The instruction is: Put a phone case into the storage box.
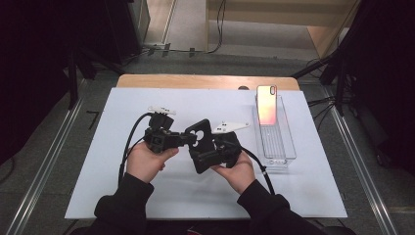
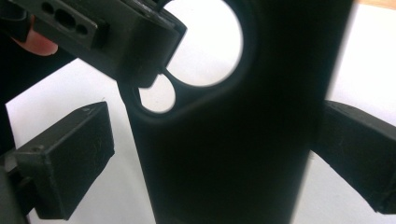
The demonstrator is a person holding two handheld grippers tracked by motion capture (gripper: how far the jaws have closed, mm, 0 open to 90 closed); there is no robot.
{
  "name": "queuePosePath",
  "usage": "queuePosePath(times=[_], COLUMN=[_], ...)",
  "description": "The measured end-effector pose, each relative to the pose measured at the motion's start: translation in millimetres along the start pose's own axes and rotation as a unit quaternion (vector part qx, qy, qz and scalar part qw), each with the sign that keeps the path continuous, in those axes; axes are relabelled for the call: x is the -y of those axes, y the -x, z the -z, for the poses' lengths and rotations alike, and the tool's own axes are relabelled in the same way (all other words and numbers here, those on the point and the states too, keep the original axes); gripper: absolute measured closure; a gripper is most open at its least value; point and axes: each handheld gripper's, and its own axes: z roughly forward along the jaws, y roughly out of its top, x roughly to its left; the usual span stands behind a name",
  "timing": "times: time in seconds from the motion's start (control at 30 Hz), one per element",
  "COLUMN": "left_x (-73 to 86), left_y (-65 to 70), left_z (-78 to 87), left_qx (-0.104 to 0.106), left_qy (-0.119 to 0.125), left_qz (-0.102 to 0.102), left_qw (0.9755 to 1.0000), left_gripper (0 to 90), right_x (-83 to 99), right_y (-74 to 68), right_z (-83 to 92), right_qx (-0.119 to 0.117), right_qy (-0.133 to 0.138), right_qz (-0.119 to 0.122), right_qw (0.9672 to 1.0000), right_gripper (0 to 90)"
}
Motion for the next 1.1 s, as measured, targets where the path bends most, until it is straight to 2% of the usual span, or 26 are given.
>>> queuePosePath(times=[0.1, 0.17, 0.2, 0.23, 0.4, 0.47, 0.53, 0.67, 0.73, 0.8, 0.87, 0.9, 0.97, 1.1], left_x=[-0.1, -0.1, -0.2, -0.1, -1.1, -1.8, -2.9, -4.6, -4.2, -2.7, -0.5, 0.8, 2.7, 10.6], left_y=[2.2, 3.8, 4.5, 5.0, 5.2, 6.3, 6.6, 6.2, 4.0, 0.6, -2.3, -4.0, -5.9, -11.9], left_z=[-1.8, -2.8, -2.6, -2.4, -0.9, 2.1, 7.1, 16.8, 18.9, 18.9, 19.4, 19.0, 18.6, 15.1], left_qx=[0.004, 0.005, 0.004, 0.005, 0.011, 0.005, 0.008, 0.014, 0.025, 0.028, 0.022, 0.027, 0.029, 0.044], left_qy=[0.0, 0.0, -0.001, 0.0, 0.004, 0.009, 0.015, 0.027, 0.024, 0.016, 0.019, 0.02, 0.015, 0.02], left_qz=[-0.002, -0.002, -0.004, -0.008, -0.014, -0.017, -0.017, -0.019, -0.022, -0.037, -0.053, -0.06, -0.063, -0.063], left_qw=[1.0, 1.0, 1.0, 1.0, 0.9998, 0.9998, 0.9997, 0.9994, 0.9992, 0.9988, 0.9982, 0.9977, 0.9975, 0.9968], left_gripper=[76.8, 76.7, 76.7, 76.7, 76.0, 70.0, 64.0, 52.2, 45.8, 39.1, 38.5, 36.2, 34.4, 34.4], right_x=[-0.3, -0.2, -0.3, -0.2, -2.6, -3.7, -4.2, -4.5, -4.9, -5.4, -6.0, -6.3, -7.2, -9.7], right_y=[-0.5, -1.0, -1.3, -0.8, 1.2, 1.7, 3.7, 12.7, 16.8, 20.2, 23.8, 25.9, 30.0, 37.7], right_z=[-2.5, -2.3, -1.6, -1.2, 1.9, 2.9, 4.3, 6.8, 8.5, 10.6, 12.6, 13.6, 16.0, 22.0], right_qx=[0.004, 0.0, 0.005, 0.007, 0.0, -0.001, 0.002, 0.009, 0.012, 0.015, 0.017, 0.019, 0.024, 0.021], right_qy=[0.001, 0.003, 0.001, -0.002, -0.003, -0.001, -0.002, -0.007, -0.007, -0.008, -0.01, -0.011, -0.014, -0.011], right_qz=[-0.004, -0.003, 0.002, 0.01, 0.018, 0.017, 0.018, 0.006, 0.001, -0.001, -0.002, -0.001, -0.005, -0.009], right_qw=[1.0, 1.0, 1.0, 0.9999, 0.9998, 0.9999, 0.9998, 0.9999, 0.9999, 0.9998, 0.9998, 0.9998, 0.9996, 0.9997], right_gripper=[0.0, 9.5, 12.6, 13.1, 14.6, 14.8, 14.8, 14.8, 14.8, 14.8, 14.7, 14.7, 14.7, 14.7])
